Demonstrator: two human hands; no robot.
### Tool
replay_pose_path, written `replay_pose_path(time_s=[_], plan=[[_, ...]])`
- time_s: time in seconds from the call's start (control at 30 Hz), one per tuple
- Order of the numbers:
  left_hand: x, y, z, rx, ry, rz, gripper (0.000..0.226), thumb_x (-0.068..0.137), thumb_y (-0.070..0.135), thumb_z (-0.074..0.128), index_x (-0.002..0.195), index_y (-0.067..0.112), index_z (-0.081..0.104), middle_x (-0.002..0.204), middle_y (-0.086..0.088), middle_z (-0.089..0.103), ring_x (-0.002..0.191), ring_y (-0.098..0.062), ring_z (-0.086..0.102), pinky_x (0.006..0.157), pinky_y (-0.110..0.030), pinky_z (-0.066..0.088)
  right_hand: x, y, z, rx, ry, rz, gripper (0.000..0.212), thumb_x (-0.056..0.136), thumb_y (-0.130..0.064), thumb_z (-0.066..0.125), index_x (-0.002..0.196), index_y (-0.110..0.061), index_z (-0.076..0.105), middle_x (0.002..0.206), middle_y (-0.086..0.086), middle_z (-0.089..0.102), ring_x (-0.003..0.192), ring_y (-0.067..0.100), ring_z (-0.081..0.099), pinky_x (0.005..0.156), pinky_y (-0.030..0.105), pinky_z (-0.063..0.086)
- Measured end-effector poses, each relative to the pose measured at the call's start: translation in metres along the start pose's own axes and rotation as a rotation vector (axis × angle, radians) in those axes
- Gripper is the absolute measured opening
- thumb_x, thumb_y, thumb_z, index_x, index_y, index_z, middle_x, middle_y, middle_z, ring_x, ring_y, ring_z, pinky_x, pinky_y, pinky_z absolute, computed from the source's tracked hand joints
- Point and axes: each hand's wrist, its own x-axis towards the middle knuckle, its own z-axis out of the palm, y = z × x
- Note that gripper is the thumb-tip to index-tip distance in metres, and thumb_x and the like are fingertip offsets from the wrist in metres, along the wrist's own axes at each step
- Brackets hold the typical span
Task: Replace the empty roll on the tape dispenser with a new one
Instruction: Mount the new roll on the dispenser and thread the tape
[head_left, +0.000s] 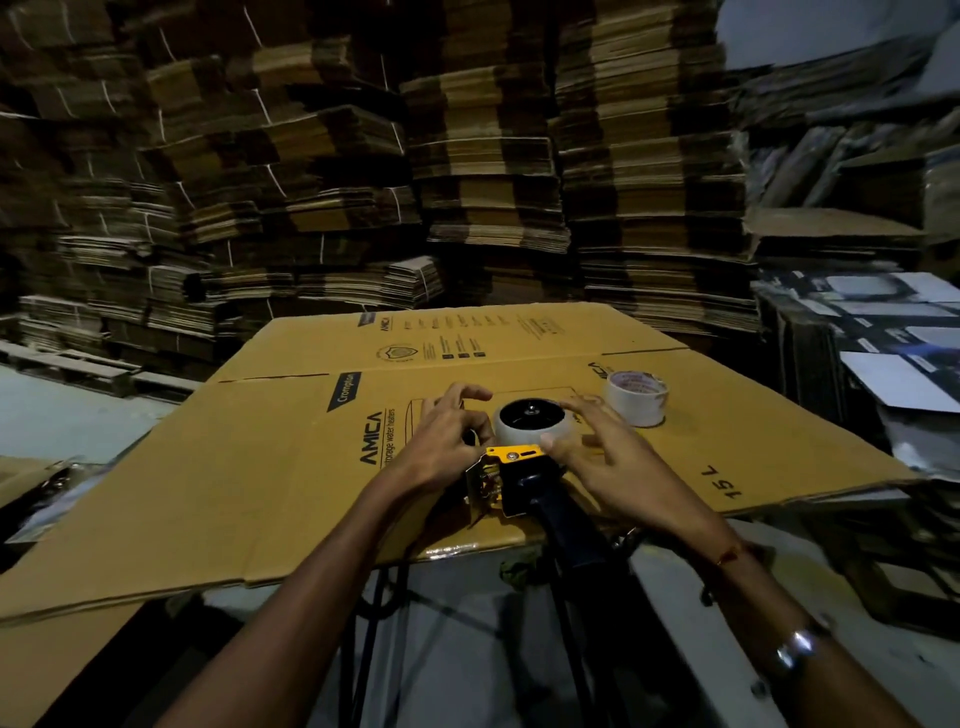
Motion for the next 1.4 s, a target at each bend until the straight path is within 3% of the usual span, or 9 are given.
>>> replay_pose_path(time_s=[0.07, 0.13, 0.23, 0.37, 0.6, 0.8, 1.0, 1.4], plan=[[-0.001, 0.002, 0.000, 0.010, -0.002, -0.002, 0.010, 0.087, 0.018, 0.070, 0.079, 0.014, 0.065, 0.149, 0.005, 0.037, 0.131, -0.022, 0.028, 0.101, -0.039, 0.031, -0.014, -0.021, 0.008, -0.139, -0.128, 0.051, 0.102, 0.076, -0.076, 0.059, 0.157, -0.029, 0.018, 0.156, -0.011, 0.027, 0.141, 0.016, 0.035, 0.113, 0.042, 0.037], [-0.003, 0.004, 0.000, 0.031, -0.008, -0.012, 0.010, 0.088, 0.017, 0.067, 0.079, 0.016, 0.064, 0.149, 0.004, 0.037, 0.133, -0.025, 0.027, 0.103, -0.041, 0.031, -0.018, -0.034, 0.018, -0.327, -0.229, 0.092, 0.118, 0.074, -0.074, 0.064, 0.159, -0.025, -0.001, 0.166, -0.005, 0.009, 0.148, 0.023, 0.026, 0.115, 0.045, 0.034], [-0.007, 0.007, -0.001, 0.034, -0.012, -0.026, 0.013, 0.088, 0.019, 0.066, 0.076, 0.018, 0.062, 0.150, 0.004, 0.035, 0.135, -0.027, 0.024, 0.106, -0.045, 0.029, -0.013, -0.043, 0.024, -0.502, -0.226, 0.136, 0.111, 0.082, -0.054, 0.070, 0.158, -0.021, -0.004, 0.167, 0.005, 0.006, 0.144, 0.032, 0.032, 0.112, 0.048, 0.039], [-0.013, 0.012, 0.000, 0.024, 0.048, -0.045, 0.019, 0.087, 0.018, 0.068, 0.070, 0.020, 0.061, 0.155, 0.005, 0.028, 0.135, -0.027, 0.024, 0.098, -0.036, 0.026, -0.002, -0.044, 0.022, -0.522, -0.260, 0.225, 0.102, 0.085, -0.040, 0.069, 0.158, -0.018, 0.001, 0.156, 0.011, 0.029, 0.135, 0.035, 0.041, 0.107, 0.048, 0.043], [-0.018, 0.017, -0.002, -0.033, 0.088, -0.035, 0.037, 0.087, 0.016, 0.069, 0.059, 0.031, 0.051, 0.160, 0.005, 0.018, 0.140, -0.027, 0.020, 0.107, -0.042, 0.028, 0.005, -0.046, 0.025, -0.533, -0.294, 0.288, 0.100, 0.084, -0.038, 0.067, 0.157, -0.023, 0.000, 0.134, 0.014, 0.052, 0.117, 0.036, 0.054, 0.096, 0.049, 0.051], [-0.020, 0.013, -0.005, -0.110, 0.050, -0.024, 0.035, 0.086, 0.015, 0.071, 0.057, 0.028, 0.055, 0.159, 0.009, 0.020, 0.141, -0.025, 0.019, 0.107, -0.043, 0.025, 0.008, -0.046, 0.024, -0.550, -0.311, 0.306, 0.102, 0.089, -0.035, 0.065, 0.157, -0.025, -0.010, 0.137, 0.015, 0.051, 0.119, 0.036, 0.055, 0.097, 0.047, 0.050], [-0.025, 0.009, -0.004, -0.095, 0.034, 0.012, 0.020, 0.088, 0.014, 0.069, 0.068, 0.015, 0.063, 0.157, 0.009, 0.020, 0.138, -0.021, 0.020, 0.104, -0.039, 0.026, 0.011, -0.042, 0.024, -0.552, -0.317, 0.294, 0.102, 0.090, -0.035, 0.064, 0.157, -0.024, -0.012, 0.135, 0.015, 0.053, 0.116, 0.035, 0.056, 0.096, 0.046, 0.050], [-0.033, 0.013, -0.008, -0.040, 0.056, 0.031, 0.025, 0.086, 0.017, 0.068, 0.063, 0.022, 0.058, 0.155, 0.014, 0.023, 0.135, -0.016, 0.022, 0.108, -0.059, 0.030, 0.016, -0.036, 0.024, -0.562, -0.310, 0.283, 0.103, 0.088, -0.036, 0.065, 0.157, -0.028, -0.010, 0.135, 0.015, 0.054, 0.117, 0.037, 0.055, 0.097, 0.047, 0.049]])
